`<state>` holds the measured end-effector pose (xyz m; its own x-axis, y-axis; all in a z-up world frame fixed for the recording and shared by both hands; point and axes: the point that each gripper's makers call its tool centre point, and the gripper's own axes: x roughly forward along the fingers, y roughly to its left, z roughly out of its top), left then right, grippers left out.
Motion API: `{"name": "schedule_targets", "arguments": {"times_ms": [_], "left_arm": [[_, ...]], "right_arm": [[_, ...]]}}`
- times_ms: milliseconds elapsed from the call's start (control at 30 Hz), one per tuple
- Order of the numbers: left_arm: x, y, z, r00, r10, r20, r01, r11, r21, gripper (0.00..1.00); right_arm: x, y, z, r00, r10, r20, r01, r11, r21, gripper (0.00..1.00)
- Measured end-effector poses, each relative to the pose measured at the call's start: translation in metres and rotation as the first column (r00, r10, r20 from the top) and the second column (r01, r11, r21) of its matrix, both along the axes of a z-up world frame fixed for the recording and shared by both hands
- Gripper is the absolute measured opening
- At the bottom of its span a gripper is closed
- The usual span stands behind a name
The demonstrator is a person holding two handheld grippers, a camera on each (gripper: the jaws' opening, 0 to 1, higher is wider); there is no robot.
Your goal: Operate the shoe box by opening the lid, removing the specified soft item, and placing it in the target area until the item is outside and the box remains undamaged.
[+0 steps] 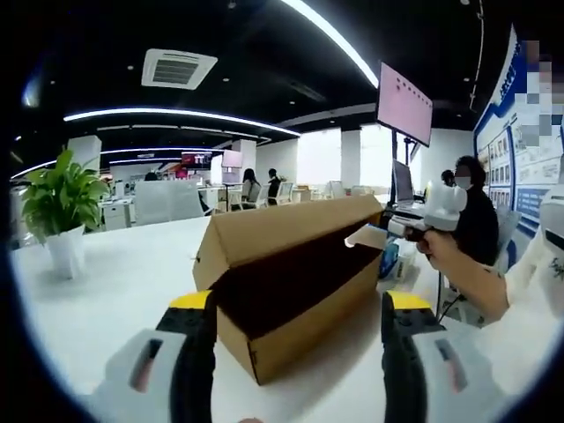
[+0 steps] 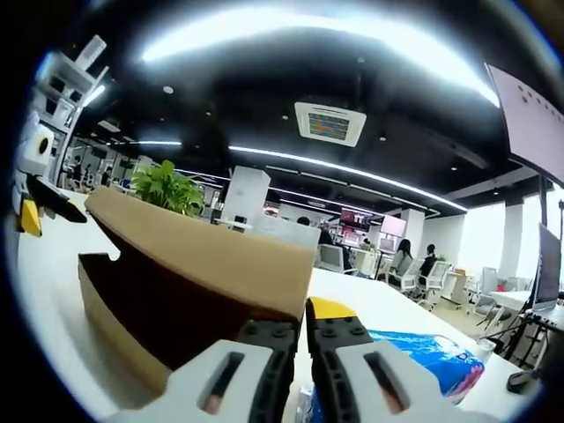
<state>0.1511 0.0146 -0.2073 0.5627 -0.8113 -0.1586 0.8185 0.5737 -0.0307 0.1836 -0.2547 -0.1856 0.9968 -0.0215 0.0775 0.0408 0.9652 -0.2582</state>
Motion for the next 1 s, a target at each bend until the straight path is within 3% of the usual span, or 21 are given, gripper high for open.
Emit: {"name": "schedule_targets", "arguments": {"times_ms": [333,633,833,1000], "left_arm": [[0.000,-0.001,-0.001,1.000,0.005,0.009,-0.005,1.000,0.018,0.80],[0.001,-0.002,0.005,1.000,0.012,0.002,-0.012,1.000,-0.022,0.79],[0.002,-0.002,0.006,1.000,0.024,-0.011,-0.024,0.999,-0.042,0.74],[0.015,0.003,0.000,0.997,0.069,-0.031,-0.070,0.997,-0.030,0.64]], "right_arm": [[-0.002,0.001,-0.006,1.000,0.000,-0.013,-0.001,1.000,-0.009,0.01],[-0.007,0.002,-0.015,1.000,0.010,-0.028,-0.011,0.999,-0.035,0.01],[-0.010,0.002,-0.021,0.999,0.034,-0.027,-0.035,0.999,-0.031,0.02],[-0.007,0.002,-0.023,0.999,0.039,-0.028,-0.039,0.999,-0.019,0.02]]}}
